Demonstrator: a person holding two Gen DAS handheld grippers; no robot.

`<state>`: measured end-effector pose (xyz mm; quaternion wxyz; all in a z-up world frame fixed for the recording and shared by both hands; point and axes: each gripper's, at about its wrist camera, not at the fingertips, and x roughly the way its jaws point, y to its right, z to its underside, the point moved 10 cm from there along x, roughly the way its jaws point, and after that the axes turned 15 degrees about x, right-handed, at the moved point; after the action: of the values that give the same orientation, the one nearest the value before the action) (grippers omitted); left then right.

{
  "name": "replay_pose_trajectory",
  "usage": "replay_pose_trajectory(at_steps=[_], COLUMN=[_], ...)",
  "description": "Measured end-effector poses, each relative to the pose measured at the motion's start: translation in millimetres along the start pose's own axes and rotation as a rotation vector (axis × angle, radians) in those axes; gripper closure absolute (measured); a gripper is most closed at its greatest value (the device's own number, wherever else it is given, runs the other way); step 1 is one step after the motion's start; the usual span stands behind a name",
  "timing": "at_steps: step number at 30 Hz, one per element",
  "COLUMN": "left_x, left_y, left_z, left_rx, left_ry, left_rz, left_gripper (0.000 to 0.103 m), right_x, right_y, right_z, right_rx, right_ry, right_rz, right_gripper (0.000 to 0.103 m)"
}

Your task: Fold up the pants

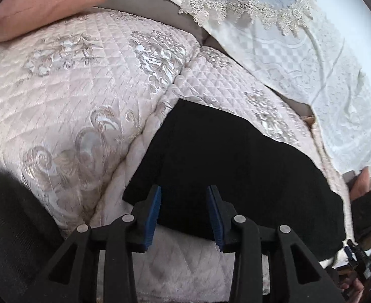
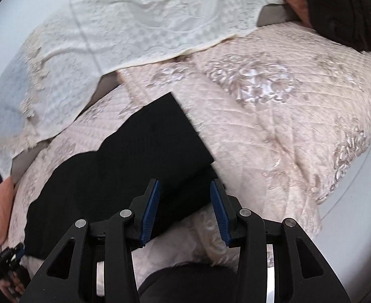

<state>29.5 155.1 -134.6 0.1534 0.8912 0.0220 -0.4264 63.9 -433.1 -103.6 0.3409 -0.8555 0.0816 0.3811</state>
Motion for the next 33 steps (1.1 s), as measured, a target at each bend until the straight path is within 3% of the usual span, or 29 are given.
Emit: replay_pose_trajectory(at_steps=[4, 8, 9, 10, 11, 13, 19, 24, 27, 29, 31, 33], left_x=[3.4, 7.9, 8.9, 8.8, 8.9, 8.7, 2.3, 8.0, 4.1, 1.8, -0.9, -4.8], left_y=[2.3, 4.7, 5.4, 5.5, 6.0, 8.6, 1.5, -3.1, 0.1, 0.6, 1.1, 1.6], left_z=[-1.9, -5.0, -6.3, -7.3, -8.8, -11.5, -19.8, -20.3, -22.9, -23.3, -22.2, -22.3], left_rx=[0.026, 0.088, 0.109, 0.129, 0.163, 0.203, 0.217, 0.209, 0.227, 0.236, 0.237, 0.243], left_ry=[-0.006, -0.011, -0.011, -0.008, -0.004, 0.001, 0.019, 0.004, 0.016, 0.019, 0.017, 0.024], left_rz=[-0.052, -0.117, -0.137, -0.159, -0.189, -0.204, -0.186, -0.162, -0.157, -0.153, -0.140, -0.141], left_gripper=[0.063, 0.064, 0.069, 0.087, 0.093, 0.098, 0.100, 0.100, 0.100, 0.100, 0.100, 0.100], right_x=[3.4, 21.6, 26.4, 28.3, 26.7, 17.8, -24.2, 9.4, -3.8, -18.1, -29.0, -25.6], right_y=[4.7, 7.4, 7.9, 6.7, 4.1, -2.3, -1.0, 31.5, 26.6, 14.9, -12.3, -49.5], right_z=[-11.0, -14.8, -15.6, -16.9, -17.4, -21.5, -29.1, -11.8, -20.4, -24.5, -17.0, 8.7], right_rx=[0.062, 0.091, 0.103, 0.108, 0.104, 0.070, 0.072, 0.067, 0.002, -0.069, -0.133, -0.238], right_ry=[0.005, -0.046, -0.065, -0.072, -0.068, -0.036, 0.038, -0.049, 0.034, 0.101, 0.125, 0.068], right_rz=[-0.021, -0.019, -0.021, -0.030, -0.041, -0.046, -0.059, 0.076, 0.172, 0.219, 0.171, 0.079], right_gripper=[0.061, 0.061, 0.061, 0.061, 0.062, 0.098, 0.098, 0.092, 0.082, 0.081, 0.081, 0.081])
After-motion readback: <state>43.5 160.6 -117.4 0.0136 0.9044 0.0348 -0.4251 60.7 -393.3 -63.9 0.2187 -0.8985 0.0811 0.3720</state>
